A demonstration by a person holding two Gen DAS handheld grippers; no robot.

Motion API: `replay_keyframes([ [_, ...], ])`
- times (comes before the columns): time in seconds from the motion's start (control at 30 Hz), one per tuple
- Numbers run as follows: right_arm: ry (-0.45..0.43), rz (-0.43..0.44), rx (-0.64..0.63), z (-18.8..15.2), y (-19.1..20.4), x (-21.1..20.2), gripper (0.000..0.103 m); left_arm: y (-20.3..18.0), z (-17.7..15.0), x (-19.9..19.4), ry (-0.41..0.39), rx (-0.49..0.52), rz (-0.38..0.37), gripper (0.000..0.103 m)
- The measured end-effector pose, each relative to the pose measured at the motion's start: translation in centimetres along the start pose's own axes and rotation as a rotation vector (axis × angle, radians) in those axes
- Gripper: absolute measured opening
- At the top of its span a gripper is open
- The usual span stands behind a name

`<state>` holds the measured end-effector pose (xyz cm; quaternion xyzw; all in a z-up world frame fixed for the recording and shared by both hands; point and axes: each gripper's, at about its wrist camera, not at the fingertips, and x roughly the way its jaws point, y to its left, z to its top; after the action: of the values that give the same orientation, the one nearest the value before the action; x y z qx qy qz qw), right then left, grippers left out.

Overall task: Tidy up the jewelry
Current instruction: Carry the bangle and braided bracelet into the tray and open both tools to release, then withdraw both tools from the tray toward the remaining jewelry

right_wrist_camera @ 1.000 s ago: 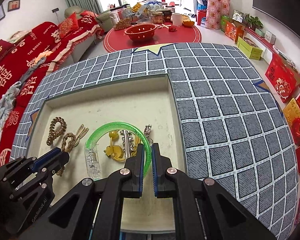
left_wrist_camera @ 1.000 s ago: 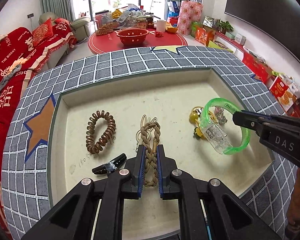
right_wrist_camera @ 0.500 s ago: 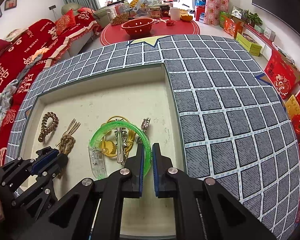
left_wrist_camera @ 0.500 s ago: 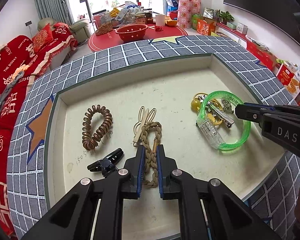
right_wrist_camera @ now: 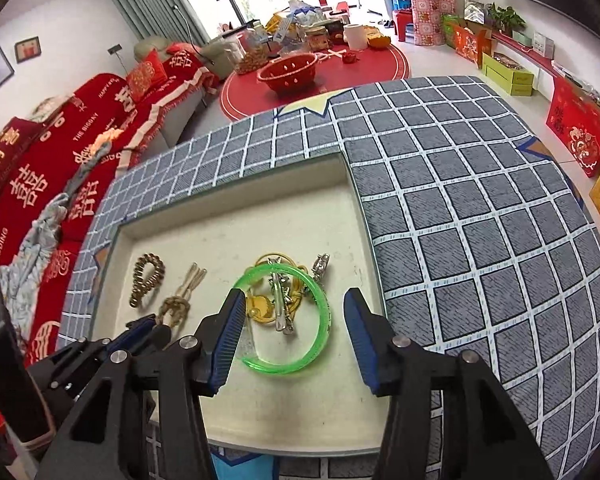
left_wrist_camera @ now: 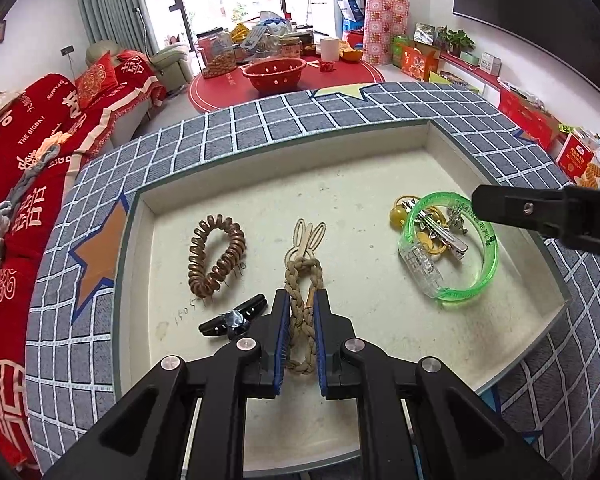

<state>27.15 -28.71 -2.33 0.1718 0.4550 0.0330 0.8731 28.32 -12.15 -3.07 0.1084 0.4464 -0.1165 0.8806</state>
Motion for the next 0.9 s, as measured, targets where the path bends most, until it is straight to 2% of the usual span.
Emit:
replay_keyframes([
  [0.23,-0.033,0.030,0.033,-0.3,-0.3,-2.2,0.057,0.1,0.2,-1.5,-0.035,0.002,0.007,0.025],
  [0.5,-0.045,0.064,0.041,-2.3,-0.5,-4.5,0.062,0.1,0.0,-3.6,-0.070,0.004,0.012,0.025],
  [0.53,-0.047,0.068,0.042,-2.5,-0.5,-4.7,0.067,0.2,-0.1,-3.9,-0.072,0.001,0.015,0.029],
  [0.57,-0.050,0.073,0.043,-2.8,-0.5,-5.0,0.073,0.3,-0.3,-4.2,-0.074,-0.003,0.015,0.073],
  [0.6,-0.054,0.078,0.042,-3.1,-0.5,-5.4,0.075,0.6,-0.5,-4.5,-0.082,-0.016,0.018,0.102],
  [0.67,-0.060,0.088,0.040,-3.6,-0.5,-6.2,0.077,0.9,-1.0,-5.8,-0.144,-0.038,0.036,0.103],
  [0.7,-0.065,0.092,0.041,-3.9,-0.5,-6.6,0.077,0.9,-1.1,-6.0,-0.144,-0.033,0.036,0.103],
  [0.77,-0.074,0.102,0.048,-4.4,-0.6,-7.3,0.085,1.1,-1.6,-6.5,-0.136,-0.033,0.026,0.103],
  [0.9,-0.087,0.138,0.066,-5.5,-0.8,-8.5,0.088,1.8,-3.0,-8.0,-0.149,-0.042,0.039,0.103],
])
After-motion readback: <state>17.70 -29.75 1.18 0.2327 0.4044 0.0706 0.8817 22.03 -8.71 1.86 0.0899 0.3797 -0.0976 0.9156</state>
